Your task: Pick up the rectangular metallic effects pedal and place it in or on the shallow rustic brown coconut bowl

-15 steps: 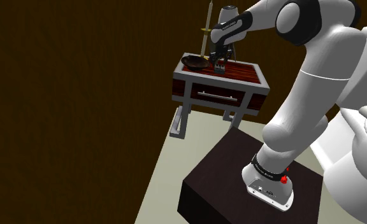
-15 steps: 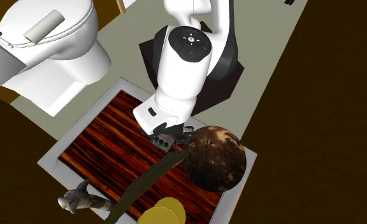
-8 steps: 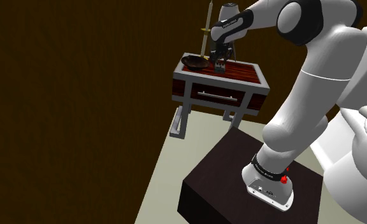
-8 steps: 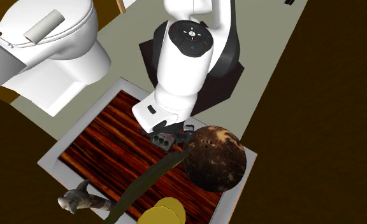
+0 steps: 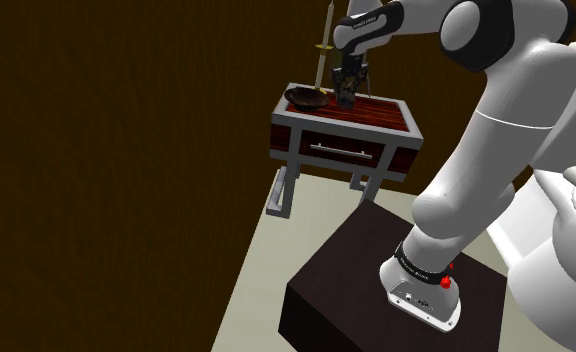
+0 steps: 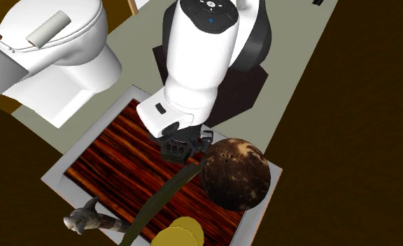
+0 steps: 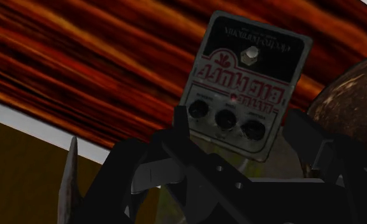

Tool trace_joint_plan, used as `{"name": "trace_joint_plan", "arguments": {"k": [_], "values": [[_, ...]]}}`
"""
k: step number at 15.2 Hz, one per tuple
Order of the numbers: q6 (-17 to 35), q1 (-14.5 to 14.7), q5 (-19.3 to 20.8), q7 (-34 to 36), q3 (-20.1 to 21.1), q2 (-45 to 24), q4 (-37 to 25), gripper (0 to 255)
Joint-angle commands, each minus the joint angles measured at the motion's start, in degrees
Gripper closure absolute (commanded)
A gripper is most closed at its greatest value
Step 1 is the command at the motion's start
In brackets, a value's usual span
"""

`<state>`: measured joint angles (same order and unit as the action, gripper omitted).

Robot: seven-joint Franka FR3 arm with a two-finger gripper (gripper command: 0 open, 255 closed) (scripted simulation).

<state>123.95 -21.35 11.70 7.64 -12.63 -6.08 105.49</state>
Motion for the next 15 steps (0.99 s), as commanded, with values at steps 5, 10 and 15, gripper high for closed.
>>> {"name": "trace_joint_plan", "arguments": {"k": [5,10,15], "values": [[-4.32,0.17,-0.26,-0.63,0.14,0.74,-3.59,255],[-8.02,0.23,-0.55,-1.33,0.19,1.02,-7.07,255],[-11.73,2.29,-0.11,1.89,1.83,-0.33,-11.4,255]]}}
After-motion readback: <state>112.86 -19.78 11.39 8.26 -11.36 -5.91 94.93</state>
